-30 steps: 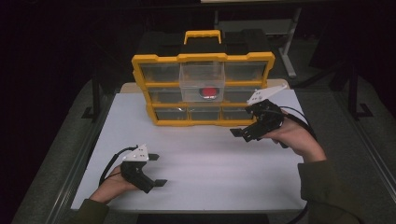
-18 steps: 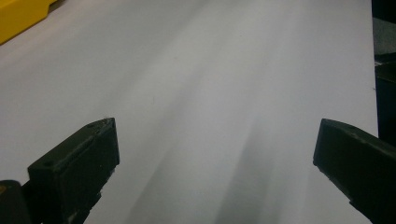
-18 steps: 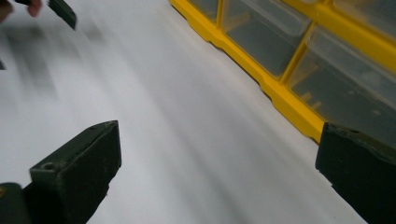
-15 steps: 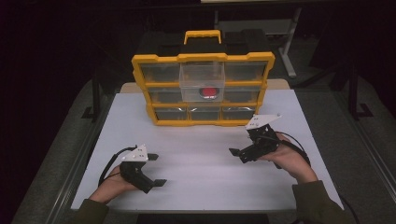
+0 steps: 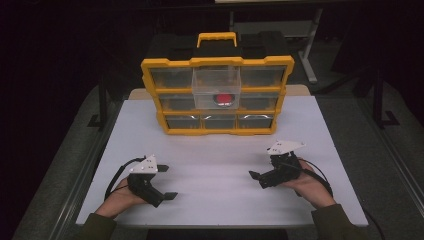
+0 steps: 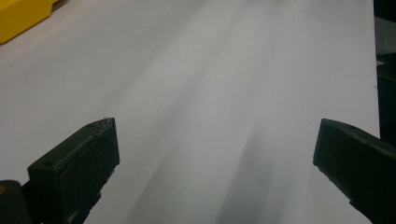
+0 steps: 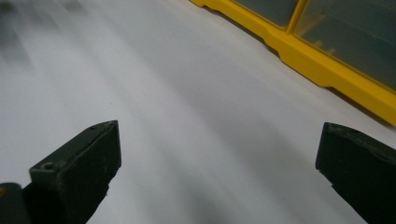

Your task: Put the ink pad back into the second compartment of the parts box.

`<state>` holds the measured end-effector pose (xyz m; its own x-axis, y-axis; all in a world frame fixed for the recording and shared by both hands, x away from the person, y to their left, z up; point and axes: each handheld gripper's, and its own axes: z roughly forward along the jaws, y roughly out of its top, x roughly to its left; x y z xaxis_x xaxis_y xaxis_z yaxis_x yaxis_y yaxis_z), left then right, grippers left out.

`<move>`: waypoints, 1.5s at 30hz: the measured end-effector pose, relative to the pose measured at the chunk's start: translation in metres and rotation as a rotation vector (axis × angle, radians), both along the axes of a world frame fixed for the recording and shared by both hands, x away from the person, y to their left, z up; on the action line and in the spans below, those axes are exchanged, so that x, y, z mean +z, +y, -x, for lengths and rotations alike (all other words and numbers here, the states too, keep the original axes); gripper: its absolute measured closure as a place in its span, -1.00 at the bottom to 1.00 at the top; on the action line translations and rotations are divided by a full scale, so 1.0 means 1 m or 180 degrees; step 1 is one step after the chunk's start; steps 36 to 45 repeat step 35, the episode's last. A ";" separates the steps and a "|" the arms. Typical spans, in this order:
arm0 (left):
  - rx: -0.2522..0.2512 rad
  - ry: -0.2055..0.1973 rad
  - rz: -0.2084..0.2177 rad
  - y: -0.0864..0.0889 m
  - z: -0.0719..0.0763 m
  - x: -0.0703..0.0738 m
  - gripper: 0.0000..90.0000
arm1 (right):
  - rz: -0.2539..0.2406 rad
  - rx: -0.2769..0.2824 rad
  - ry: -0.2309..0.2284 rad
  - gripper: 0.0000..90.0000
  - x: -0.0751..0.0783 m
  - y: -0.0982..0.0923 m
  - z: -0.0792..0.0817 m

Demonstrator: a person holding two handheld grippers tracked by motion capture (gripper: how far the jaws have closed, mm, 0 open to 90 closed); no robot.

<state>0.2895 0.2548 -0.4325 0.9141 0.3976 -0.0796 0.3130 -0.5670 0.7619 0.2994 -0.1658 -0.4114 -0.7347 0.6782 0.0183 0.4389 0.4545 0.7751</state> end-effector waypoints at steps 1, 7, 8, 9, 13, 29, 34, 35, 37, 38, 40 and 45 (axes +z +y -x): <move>-0.0003 -0.0002 0.0001 0.000 0.000 0.000 -1.00 | -0.0018 -0.0013 0.0001 -1.00 -0.002 0.000 0.002; -0.0001 -0.0002 0.0009 0.000 0.001 0.000 -1.00 | -0.0049 -0.0015 0.0062 -1.00 -0.013 -0.006 0.013; 0.0000 -0.0001 0.0009 0.000 0.001 0.000 -1.00 | -0.0050 -0.0012 0.0068 -1.00 -0.015 -0.008 0.015; 0.0000 -0.0004 0.0011 0.000 0.001 0.000 -1.00 | -0.0055 -0.0020 0.0072 -1.00 -0.016 -0.009 0.017; -0.0006 -0.0007 0.0020 0.000 0.002 0.000 -1.00 | -0.0073 -0.0052 0.0055 -1.00 -0.021 -0.014 0.024; -0.0025 -0.0013 0.0025 -0.001 0.001 -0.001 -1.00 | -0.0182 -0.0066 0.0113 -1.00 -0.033 -0.020 0.026; -0.0017 -0.0009 0.0023 -0.001 0.001 -0.001 -1.00 | -0.0163 -0.0035 0.0117 -1.00 -0.035 -0.019 0.026; -0.0020 -0.0011 0.0014 -0.001 0.001 -0.001 -1.00 | -0.0156 -0.0033 0.0110 -1.00 -0.035 -0.018 0.026; -0.0020 -0.0011 0.0014 -0.001 0.001 -0.001 -1.00 | -0.0156 -0.0033 0.0110 -1.00 -0.035 -0.018 0.026; -0.0020 -0.0011 0.0014 -0.001 0.001 -0.001 -1.00 | -0.0156 -0.0033 0.0110 -1.00 -0.035 -0.018 0.026; -0.0020 -0.0011 0.0014 -0.001 0.001 -0.001 -1.00 | -0.0156 -0.0033 0.0110 -1.00 -0.035 -0.018 0.026; -0.0020 -0.0011 0.0014 -0.001 0.001 -0.001 -1.00 | -0.0156 -0.0033 0.0110 -1.00 -0.035 -0.018 0.026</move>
